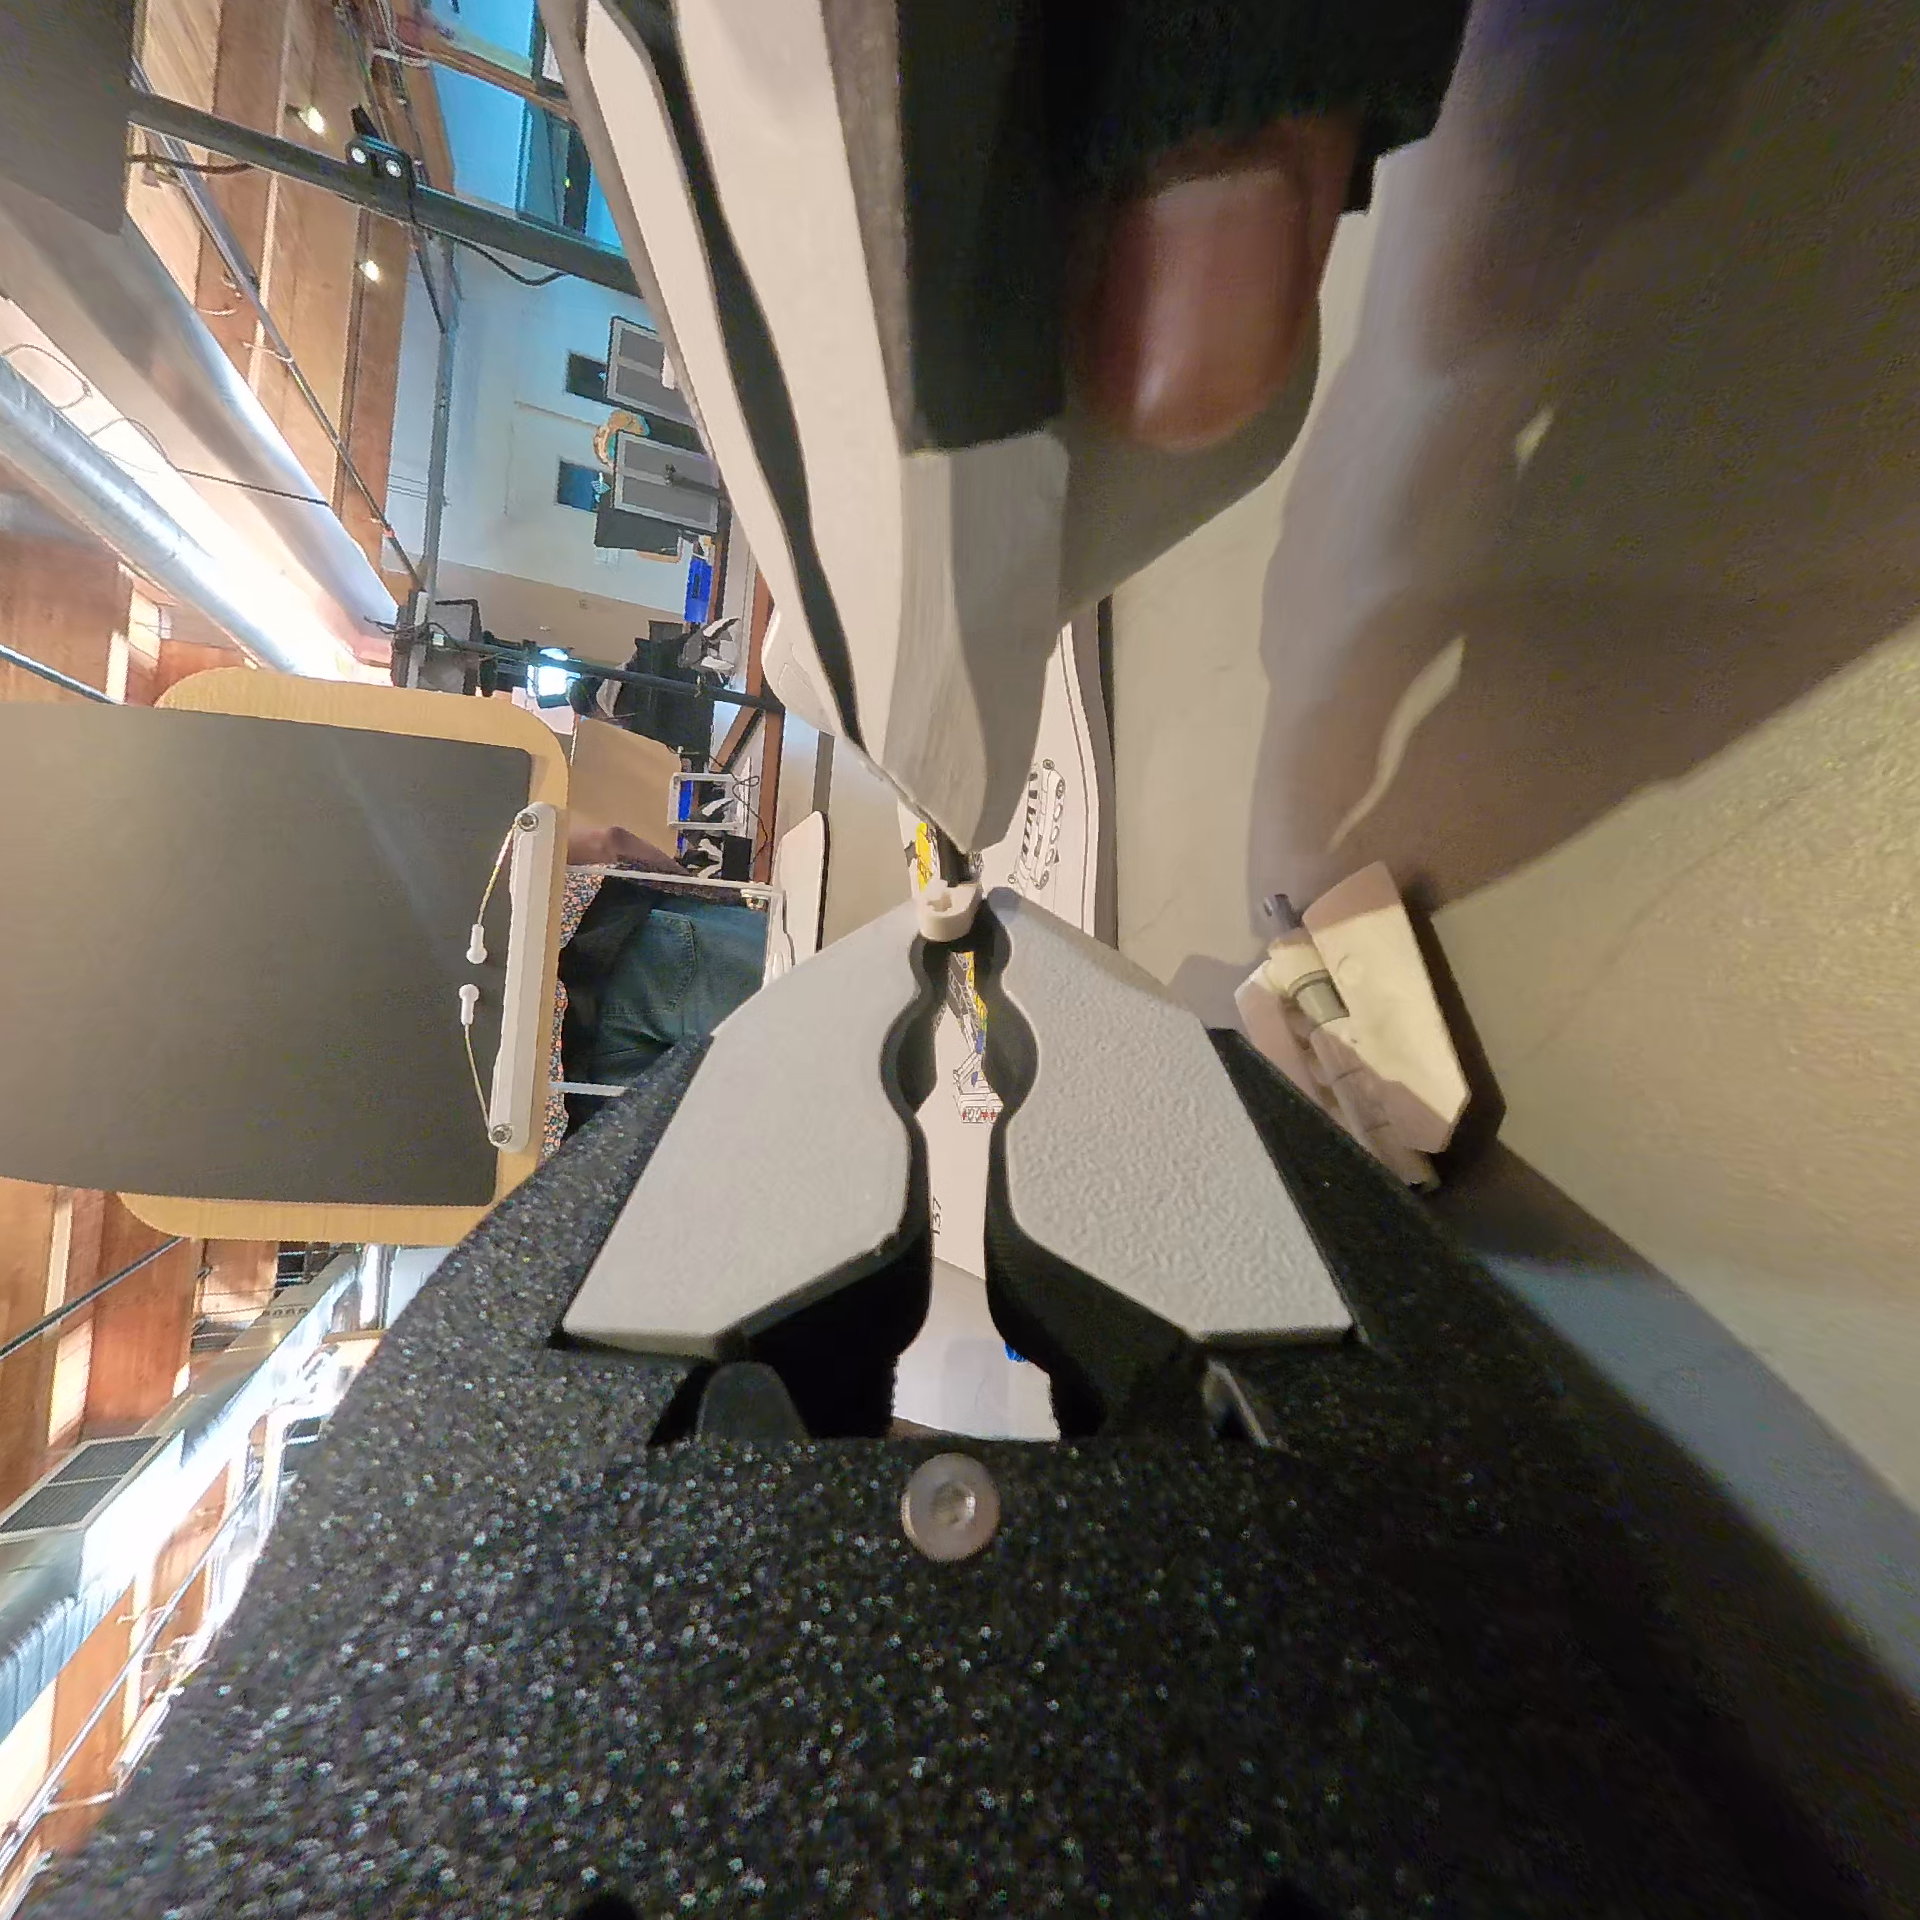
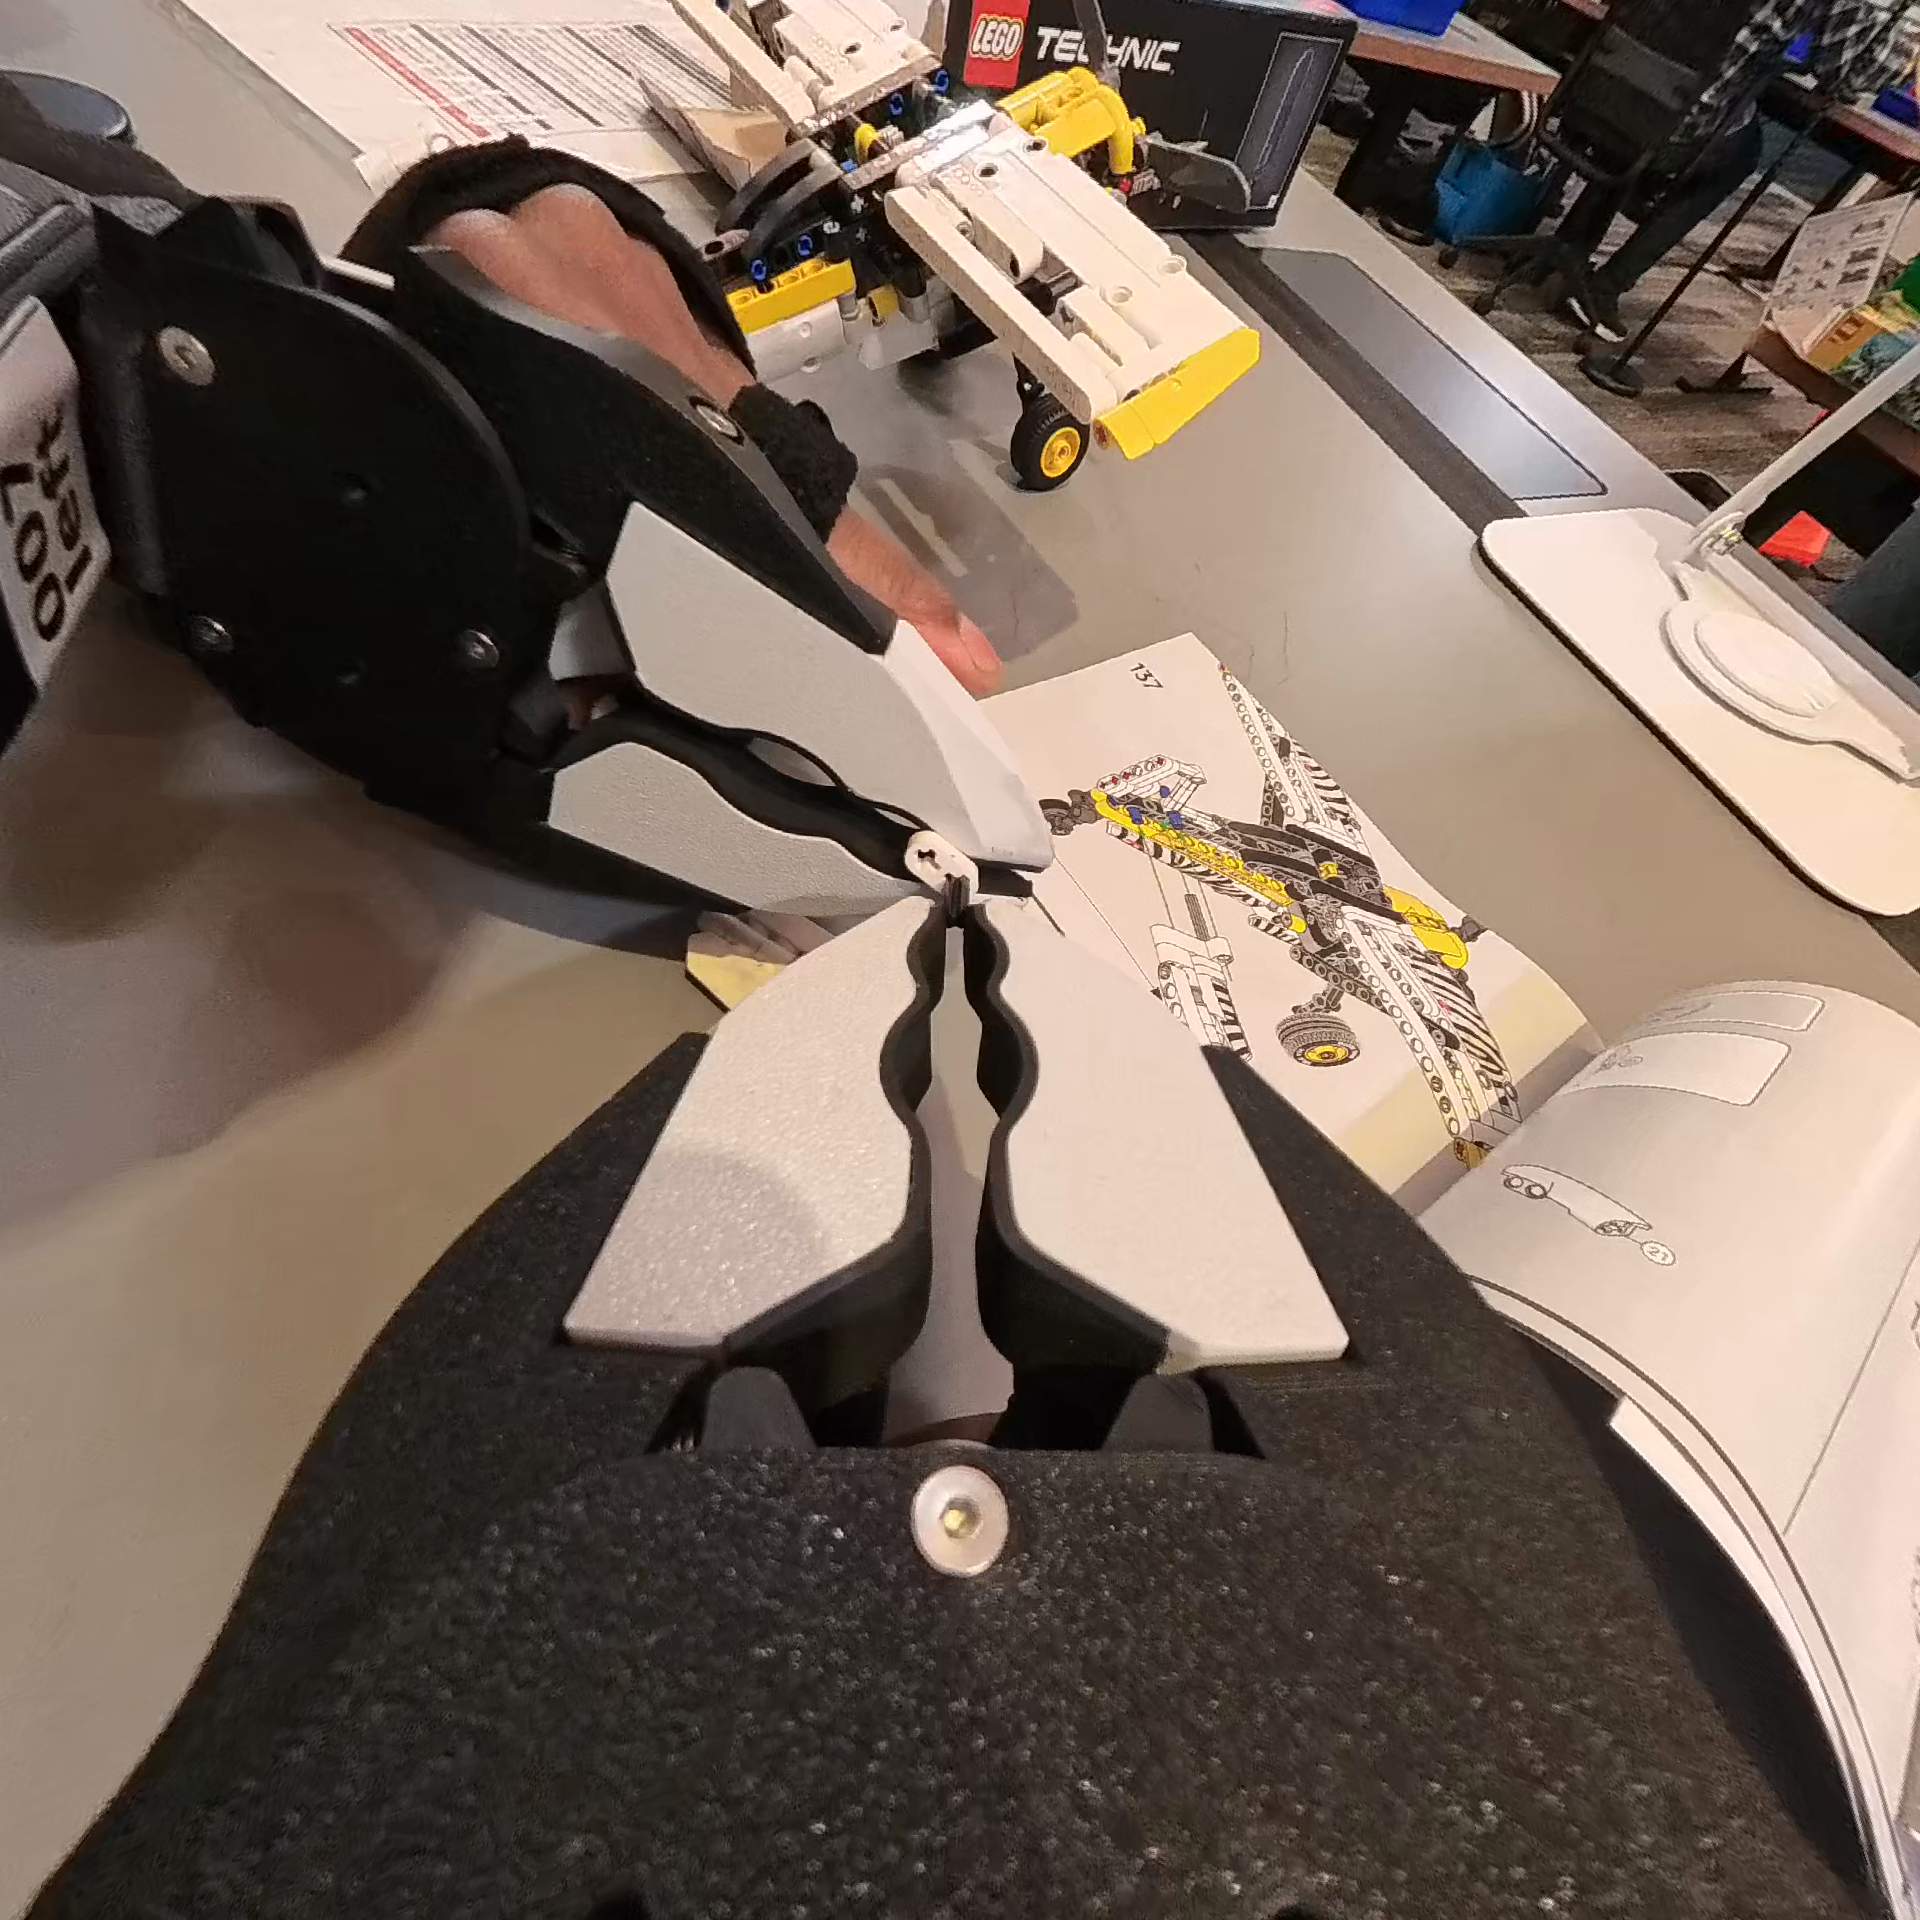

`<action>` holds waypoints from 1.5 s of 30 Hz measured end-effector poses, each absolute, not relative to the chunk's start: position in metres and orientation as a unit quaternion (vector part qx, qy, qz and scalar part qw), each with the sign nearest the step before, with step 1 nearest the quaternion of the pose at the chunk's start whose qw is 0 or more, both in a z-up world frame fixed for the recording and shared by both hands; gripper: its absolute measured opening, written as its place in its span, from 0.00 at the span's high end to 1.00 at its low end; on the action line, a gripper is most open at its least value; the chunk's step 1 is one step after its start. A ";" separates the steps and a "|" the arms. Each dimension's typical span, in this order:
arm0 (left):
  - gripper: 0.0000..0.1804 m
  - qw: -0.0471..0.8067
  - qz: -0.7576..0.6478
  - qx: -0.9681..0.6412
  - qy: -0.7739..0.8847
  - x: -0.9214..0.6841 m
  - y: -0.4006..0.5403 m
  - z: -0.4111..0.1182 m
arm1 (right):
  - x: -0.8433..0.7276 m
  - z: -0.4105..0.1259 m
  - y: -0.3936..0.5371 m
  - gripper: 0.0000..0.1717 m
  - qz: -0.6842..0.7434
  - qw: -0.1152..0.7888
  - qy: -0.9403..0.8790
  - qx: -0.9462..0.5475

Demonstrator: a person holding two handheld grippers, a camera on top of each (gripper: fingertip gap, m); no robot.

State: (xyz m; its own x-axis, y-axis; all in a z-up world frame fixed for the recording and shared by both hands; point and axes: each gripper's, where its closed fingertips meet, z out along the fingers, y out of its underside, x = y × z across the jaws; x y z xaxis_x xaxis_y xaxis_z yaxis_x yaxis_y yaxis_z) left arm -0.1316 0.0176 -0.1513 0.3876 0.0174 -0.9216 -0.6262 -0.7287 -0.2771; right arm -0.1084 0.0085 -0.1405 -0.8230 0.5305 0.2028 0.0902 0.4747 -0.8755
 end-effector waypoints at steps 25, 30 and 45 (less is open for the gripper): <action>0.98 0.312 0.523 -0.765 0.212 -0.128 0.015 -0.153 | -0.107 -0.143 0.007 0.98 0.481 0.219 -0.827 -0.190; 0.98 0.309 0.524 -0.764 0.214 -0.128 0.015 -0.154 | -0.107 -0.144 0.007 0.98 0.484 0.215 -0.826 -0.194; 0.97 0.302 0.523 -0.764 0.229 -0.126 0.015 -0.158 | -0.106 -0.147 0.007 0.98 0.481 0.211 -0.829 -0.192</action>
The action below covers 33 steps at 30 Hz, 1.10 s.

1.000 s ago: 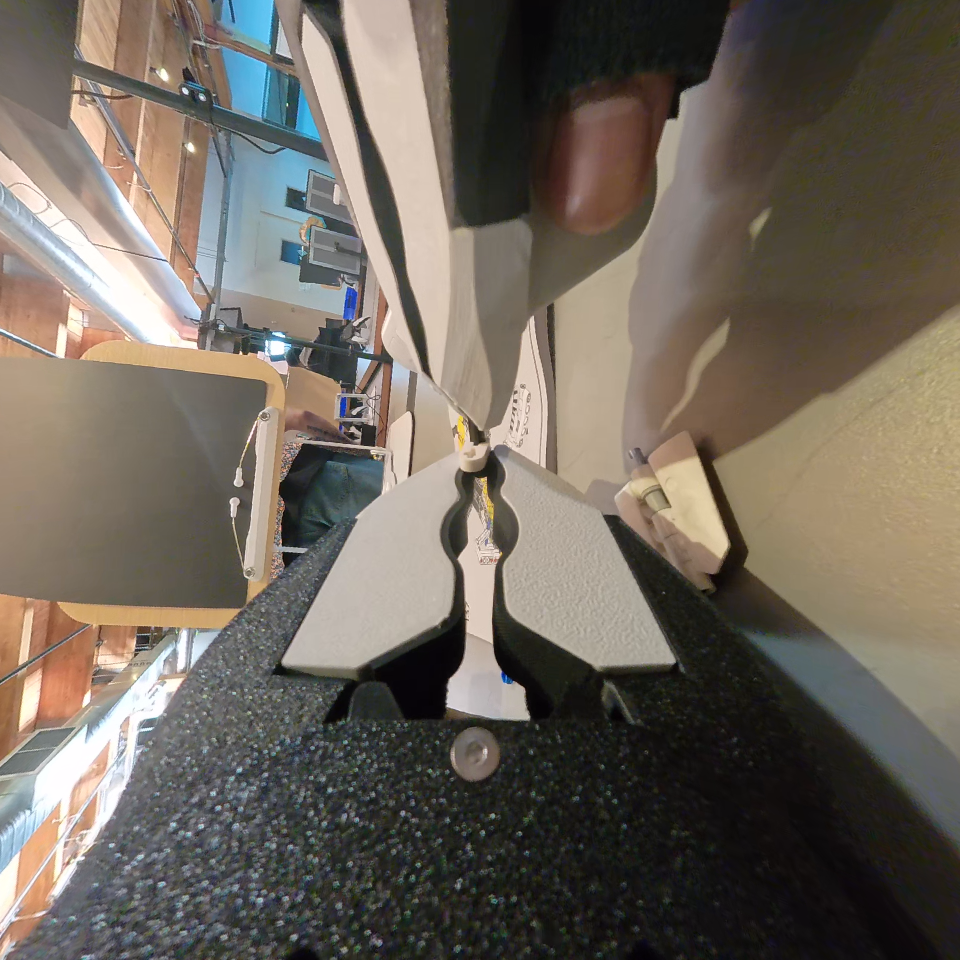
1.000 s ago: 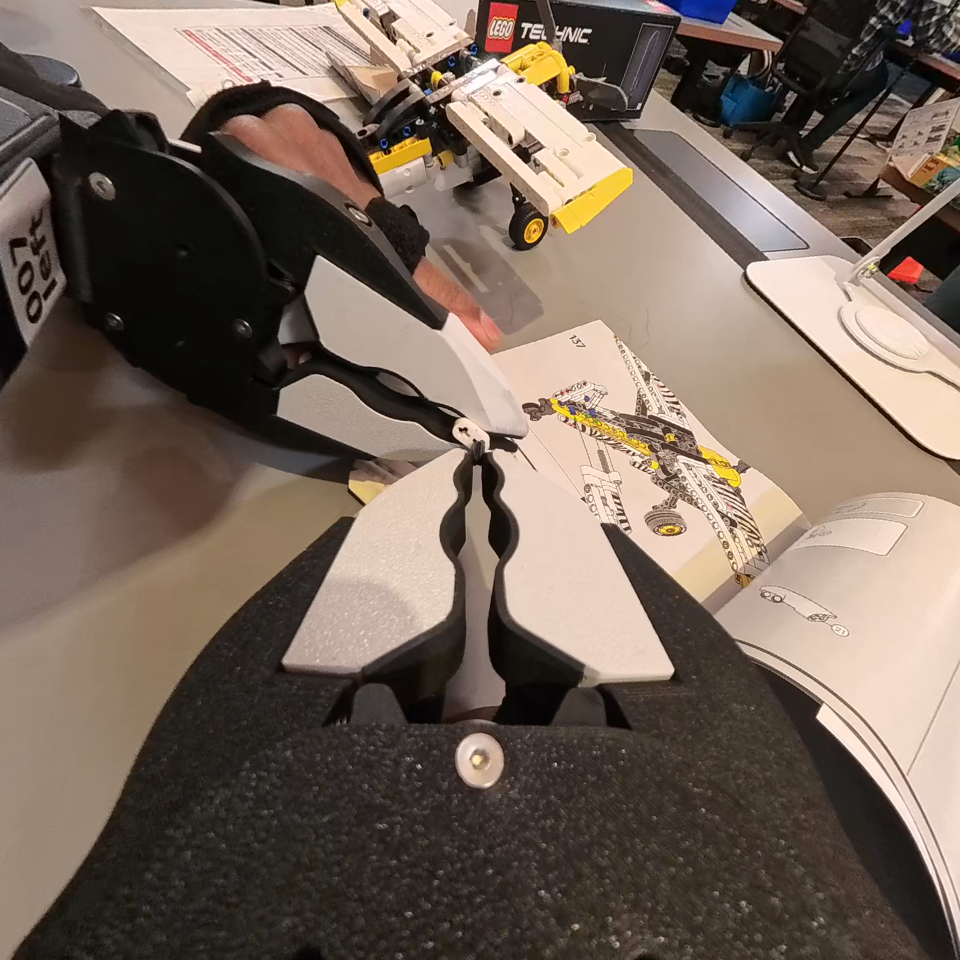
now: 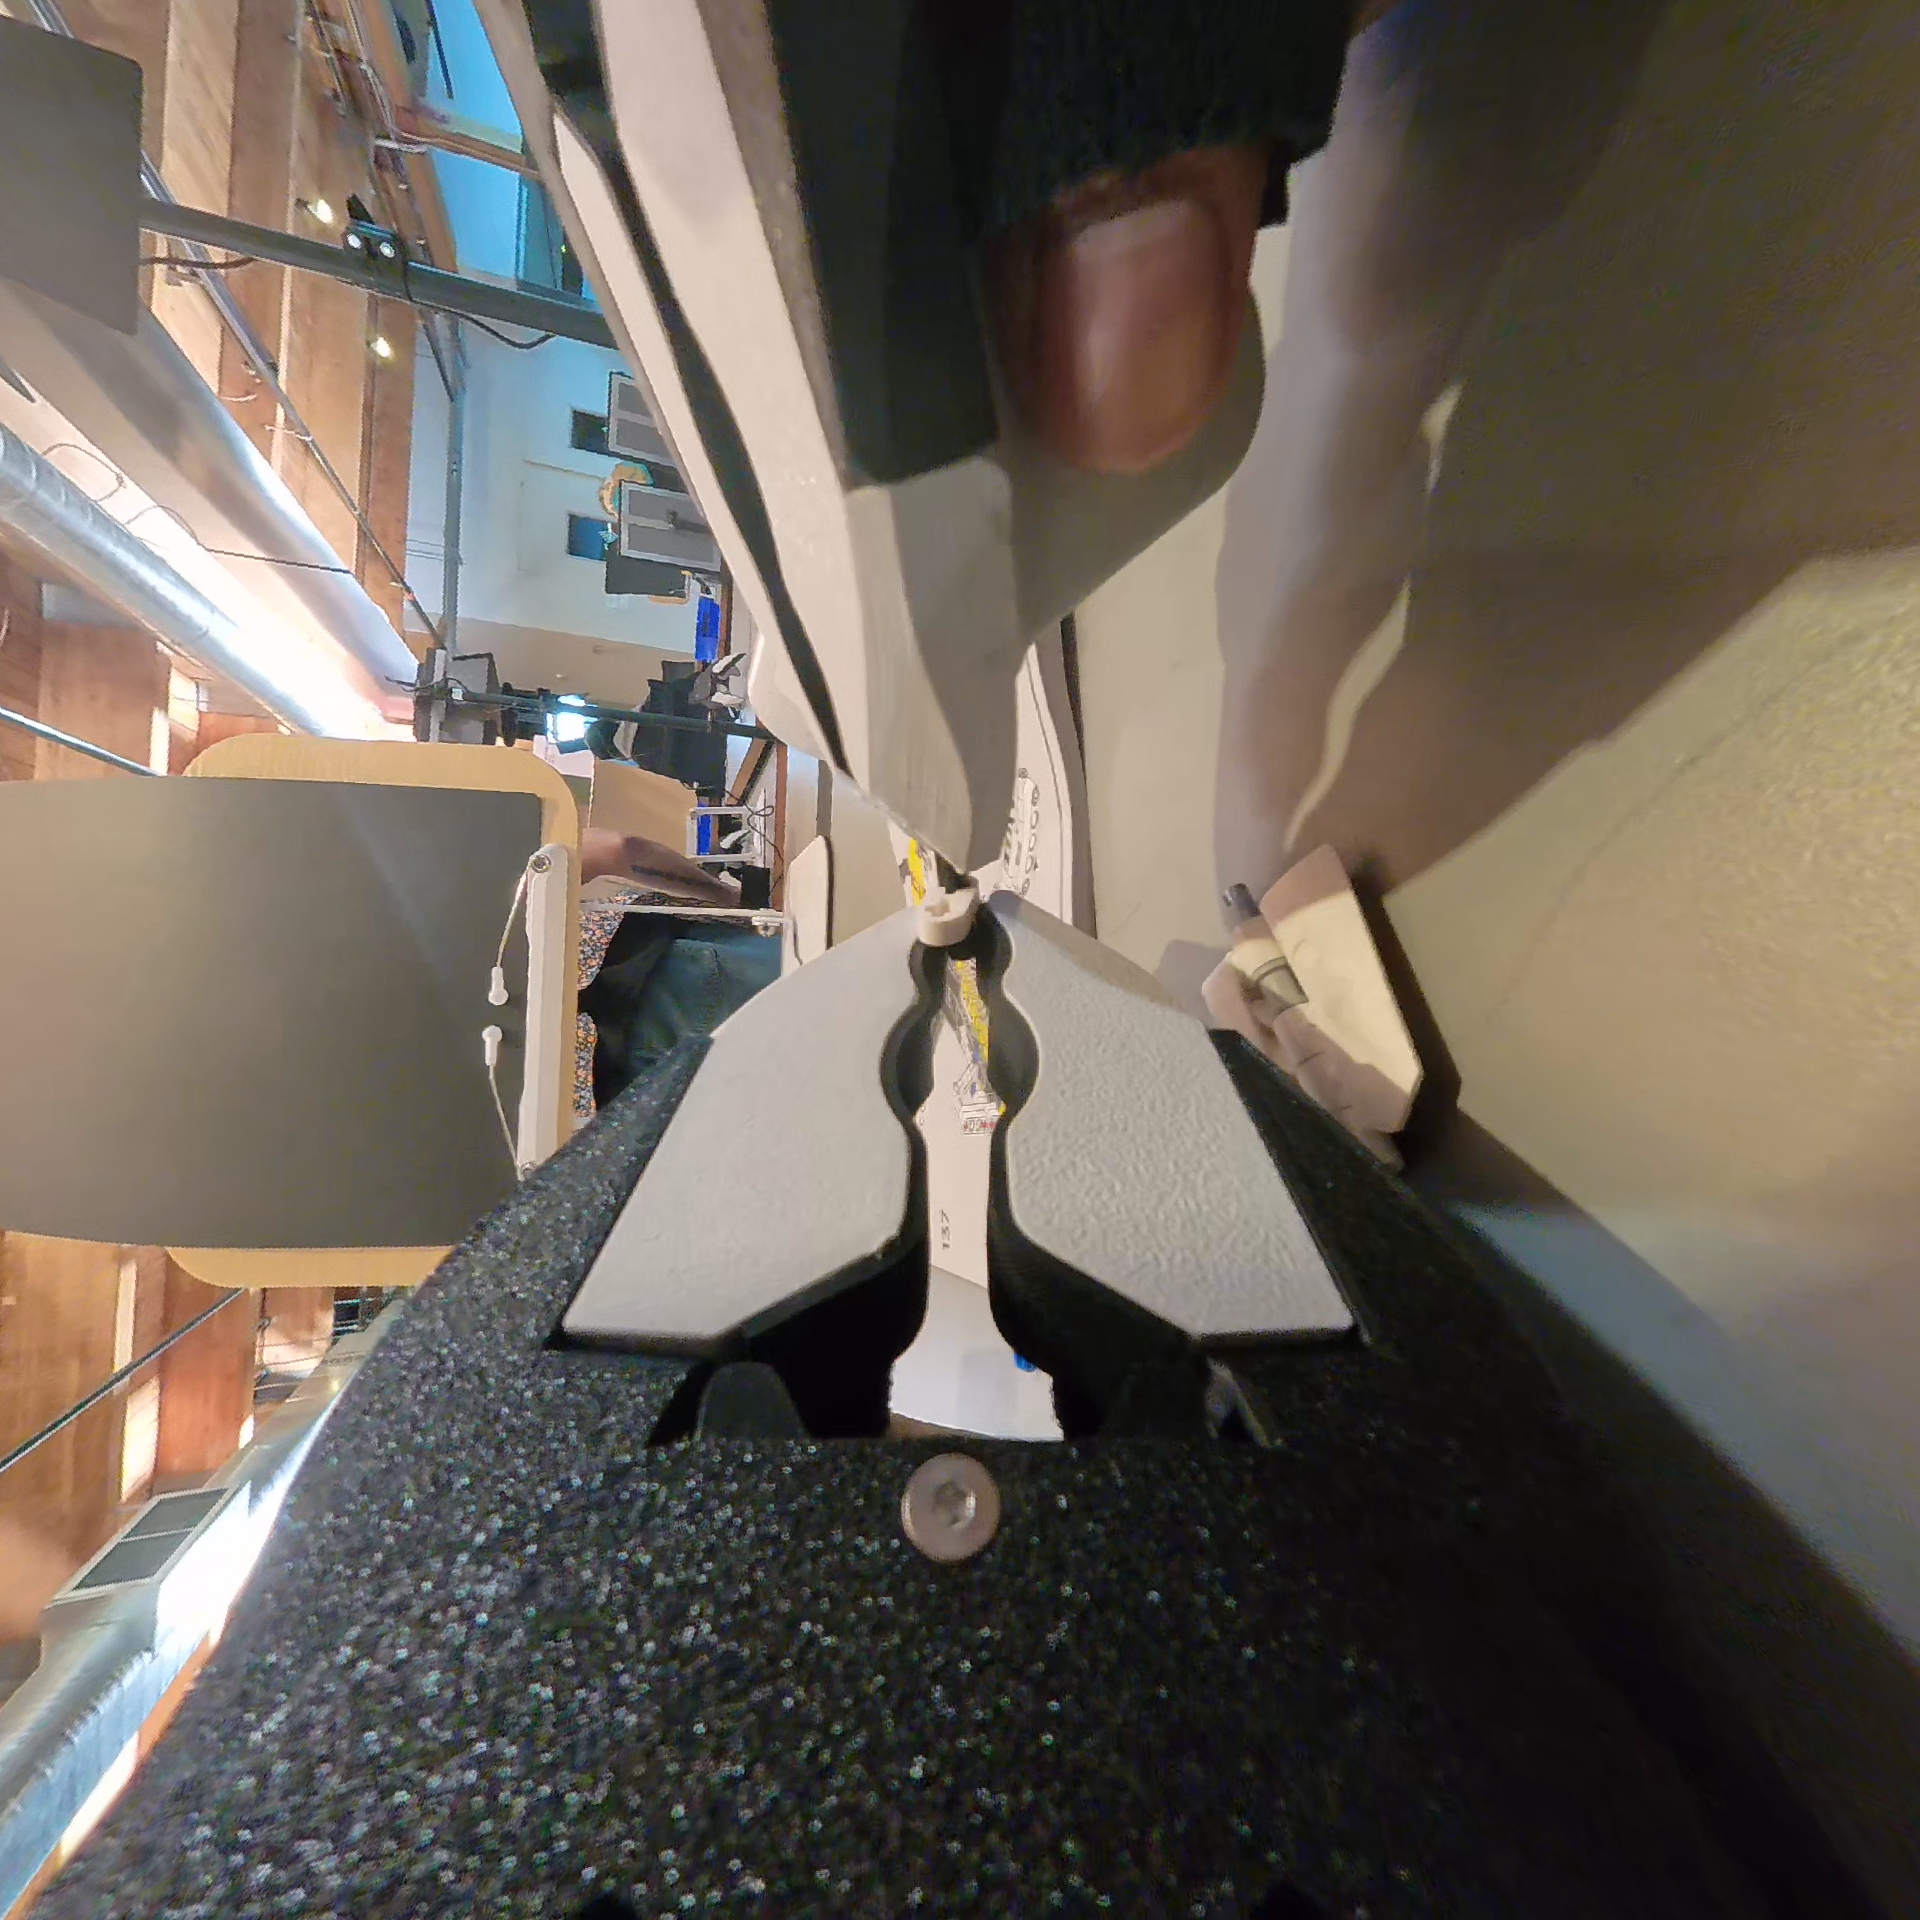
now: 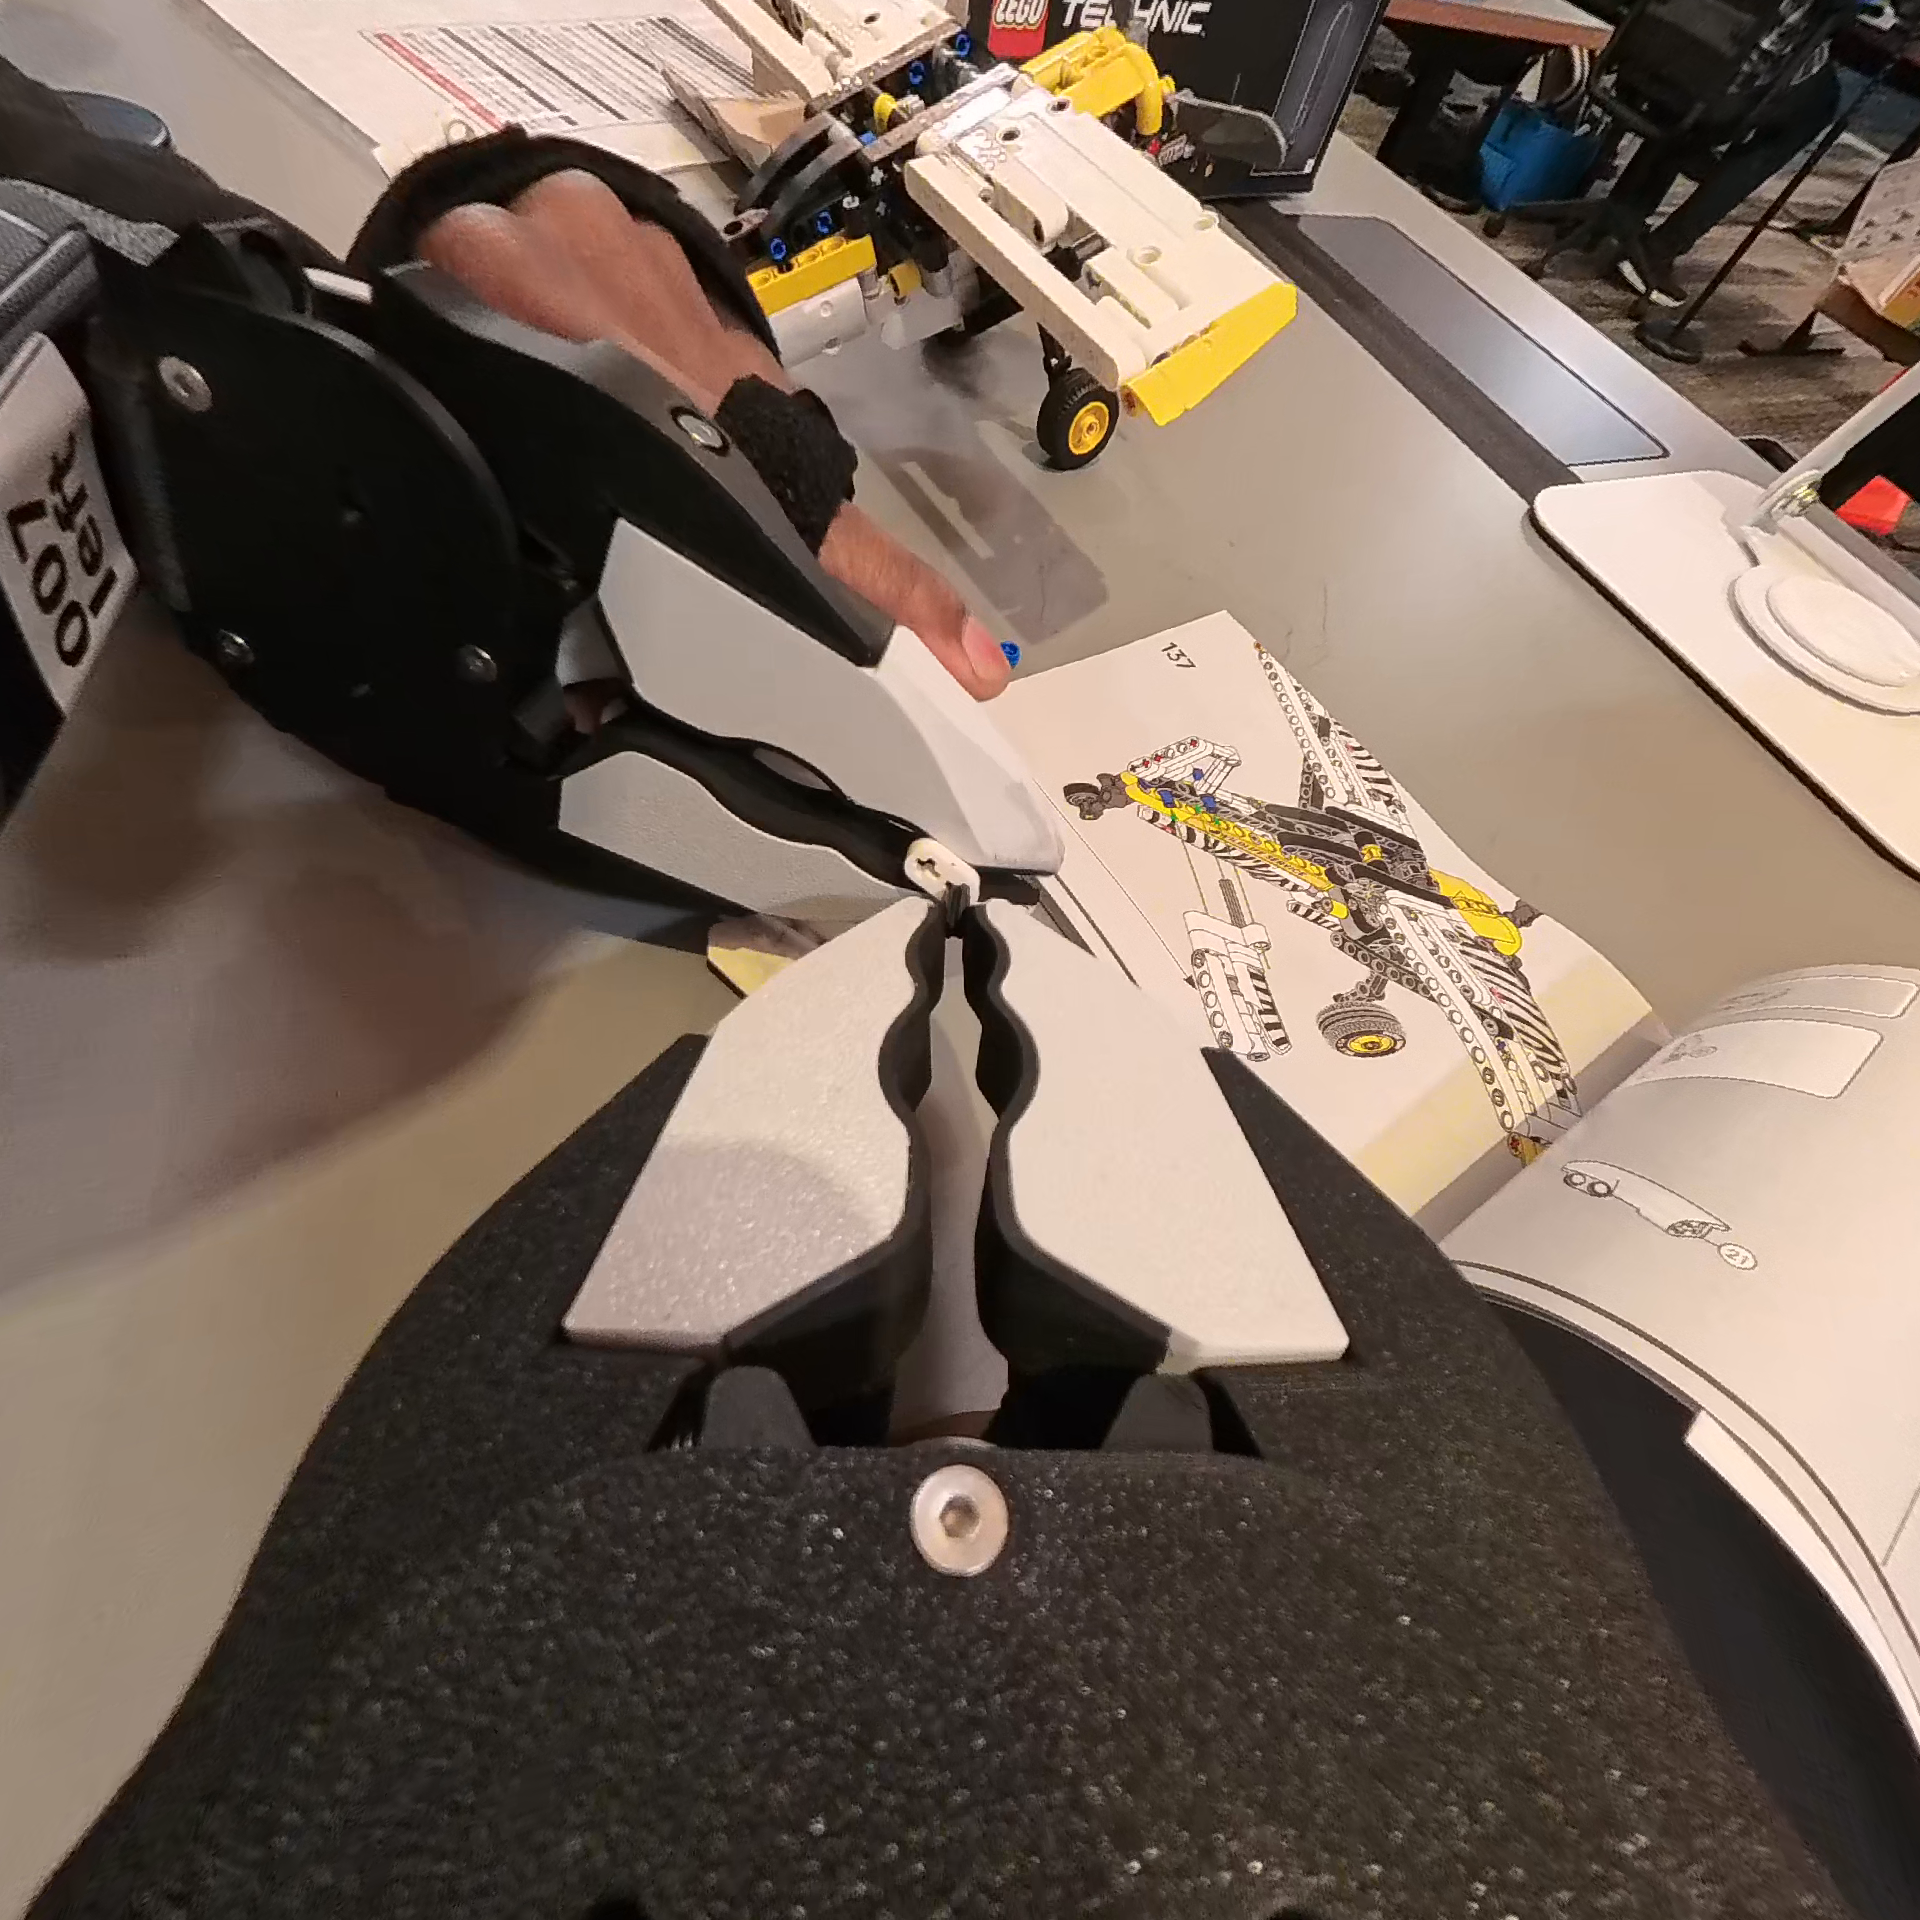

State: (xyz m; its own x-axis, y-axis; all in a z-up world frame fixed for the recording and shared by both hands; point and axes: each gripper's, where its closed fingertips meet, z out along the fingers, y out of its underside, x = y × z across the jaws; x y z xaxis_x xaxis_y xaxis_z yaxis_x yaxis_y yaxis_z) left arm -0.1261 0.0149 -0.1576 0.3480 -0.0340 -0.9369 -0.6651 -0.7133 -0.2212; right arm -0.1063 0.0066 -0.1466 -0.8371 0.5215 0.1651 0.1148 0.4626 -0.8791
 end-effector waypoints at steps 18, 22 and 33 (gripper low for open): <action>0.87 0.301 0.540 -0.747 0.243 -0.118 0.023 -0.153 | -0.104 -0.148 -0.004 0.99 0.478 0.221 -0.829 -0.189; 0.89 0.329 0.528 -0.751 0.221 -0.119 0.024 -0.145 | -0.105 -0.140 -0.002 0.98 0.497 0.215 -0.817 -0.199; 0.80 0.370 0.528 -0.745 0.173 -0.131 0.006 -0.130 | -0.118 -0.141 0.015 0.98 0.546 0.102 -0.767 -0.321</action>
